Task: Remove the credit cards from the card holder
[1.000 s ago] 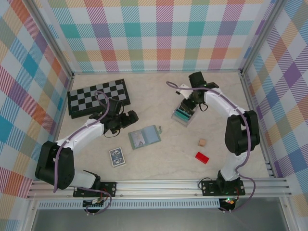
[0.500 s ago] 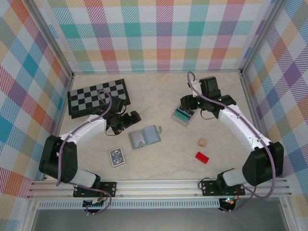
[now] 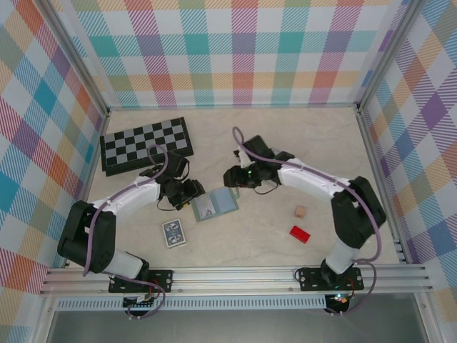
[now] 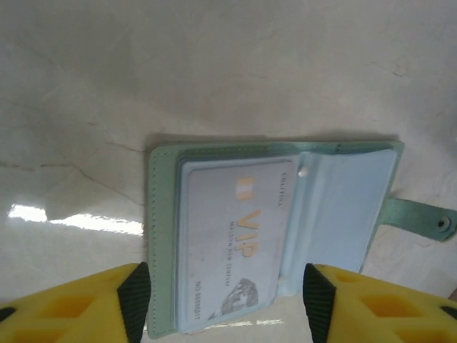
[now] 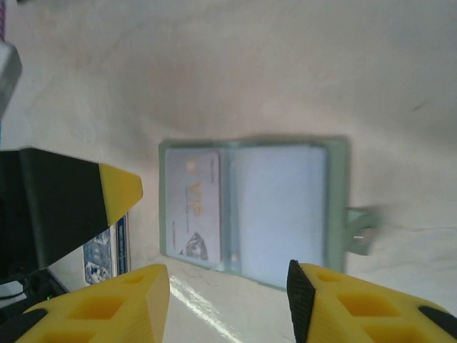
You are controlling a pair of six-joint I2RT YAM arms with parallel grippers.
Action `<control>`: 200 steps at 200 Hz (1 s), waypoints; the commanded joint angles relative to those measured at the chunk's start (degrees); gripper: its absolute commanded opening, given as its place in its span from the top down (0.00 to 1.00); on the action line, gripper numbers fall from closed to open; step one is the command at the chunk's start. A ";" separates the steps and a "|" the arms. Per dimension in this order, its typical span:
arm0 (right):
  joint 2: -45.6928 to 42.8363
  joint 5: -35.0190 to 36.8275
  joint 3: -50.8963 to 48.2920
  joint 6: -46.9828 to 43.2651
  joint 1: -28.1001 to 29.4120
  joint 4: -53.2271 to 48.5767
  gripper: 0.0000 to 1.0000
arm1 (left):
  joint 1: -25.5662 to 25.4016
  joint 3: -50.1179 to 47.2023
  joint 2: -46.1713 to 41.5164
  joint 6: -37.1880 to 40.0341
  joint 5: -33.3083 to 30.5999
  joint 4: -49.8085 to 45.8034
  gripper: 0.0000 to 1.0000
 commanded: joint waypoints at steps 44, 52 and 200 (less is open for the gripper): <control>8.81 -3.67 5.85 5.58 3.96 1.24 0.57 | -0.74 -2.90 1.09 -2.34 1.15 4.71 0.67; 9.48 -3.67 6.43 5.34 4.05 0.68 0.58 | -0.77 -2.85 1.37 -2.27 0.96 4.67 0.70; 19.43 -6.65 13.12 3.95 4.56 -3.97 0.79 | -0.82 -1.63 7.73 -0.25 0.43 4.02 0.87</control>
